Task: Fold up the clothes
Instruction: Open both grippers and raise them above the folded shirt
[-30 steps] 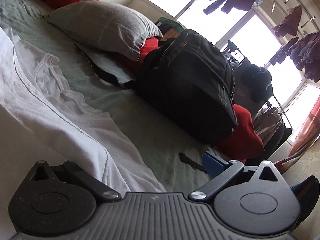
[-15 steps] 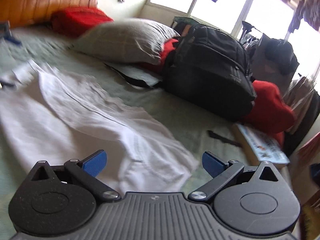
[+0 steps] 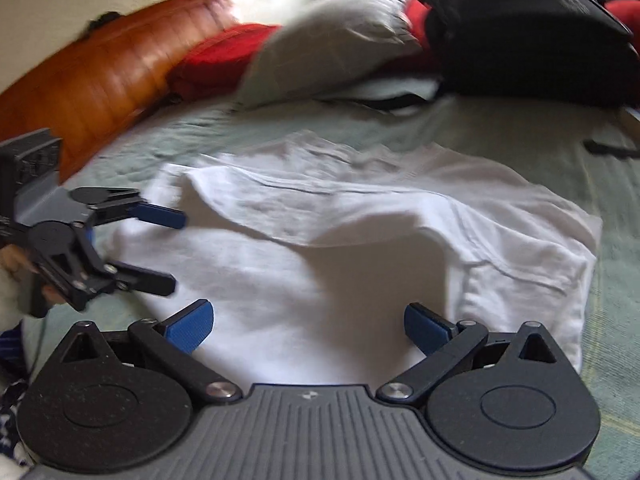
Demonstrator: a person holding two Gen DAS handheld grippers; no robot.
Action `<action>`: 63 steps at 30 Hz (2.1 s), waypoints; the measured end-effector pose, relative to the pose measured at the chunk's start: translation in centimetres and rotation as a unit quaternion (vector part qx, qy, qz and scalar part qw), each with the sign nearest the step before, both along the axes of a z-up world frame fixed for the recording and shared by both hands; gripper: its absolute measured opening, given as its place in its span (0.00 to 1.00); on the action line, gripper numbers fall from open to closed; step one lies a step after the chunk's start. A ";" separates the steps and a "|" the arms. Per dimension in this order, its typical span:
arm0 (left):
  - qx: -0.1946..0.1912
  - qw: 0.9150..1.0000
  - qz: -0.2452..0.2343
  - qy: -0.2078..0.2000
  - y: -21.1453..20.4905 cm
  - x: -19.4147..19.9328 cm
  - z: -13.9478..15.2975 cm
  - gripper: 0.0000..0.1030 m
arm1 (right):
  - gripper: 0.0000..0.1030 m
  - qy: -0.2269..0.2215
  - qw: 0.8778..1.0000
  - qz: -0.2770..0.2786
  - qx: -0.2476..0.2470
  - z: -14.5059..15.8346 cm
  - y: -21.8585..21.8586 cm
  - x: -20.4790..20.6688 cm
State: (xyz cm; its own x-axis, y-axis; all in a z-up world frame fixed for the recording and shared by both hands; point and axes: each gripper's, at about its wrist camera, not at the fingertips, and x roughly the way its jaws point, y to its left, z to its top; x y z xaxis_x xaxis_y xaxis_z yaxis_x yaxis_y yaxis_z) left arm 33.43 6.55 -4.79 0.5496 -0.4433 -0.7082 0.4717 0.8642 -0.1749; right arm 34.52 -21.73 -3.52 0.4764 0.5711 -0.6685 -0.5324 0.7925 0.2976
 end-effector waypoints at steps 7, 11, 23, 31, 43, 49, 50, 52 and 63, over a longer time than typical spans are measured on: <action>-0.004 0.997 0.063 -0.040 2.4 4.1 2.6 0.99 | 1.00 -0.038 0.998 -0.027 -0.041 1.5 -0.7 2.8; 0.022 0.994 0.080 -0.077 2.1 6.2 4.1 0.99 | 1.00 -0.063 0.996 -0.034 -0.056 2.5 -0.8 4.5; 0.036 0.991 0.088 -0.094 3.3 4.1 5.0 0.99 | 1.00 -0.147 0.981 -0.097 -0.081 4.7 -2.3 4.3; 0.059 0.997 0.044 -0.034 3.7 -0.8 0.5 0.99 | 1.00 -0.056 0.995 -0.060 -0.062 0.6 -3.6 0.9; 0.077 0.993 0.079 -0.048 5.2 -3.0 0.3 0.99 | 1.00 -0.022 0.990 -0.112 -0.082 -1.4 -5.6 -7.6; 0.089 0.992 0.062 -0.059 3.6 -3.2 0.1 0.99 | 1.00 -0.086 0.989 -0.112 -0.039 1.6 -3.6 -7.4; 0.090 0.992 0.068 -0.054 3.7 -3.2 -0.2 0.99 | 1.00 -0.085 0.990 -0.103 -0.042 1.5 -3.0 -7.2; 0.086 0.992 0.077 -0.048 4.4 -3.4 -0.5 0.99 | 1.00 -0.080 0.990 -0.097 -0.063 0.9 -2.2 -7.3; 0.092 0.992 0.053 -0.073 3.1 -4.0 0.8 0.99 | 1.00 -0.109 0.987 -0.102 -0.054 2.1 -2.7 -8.7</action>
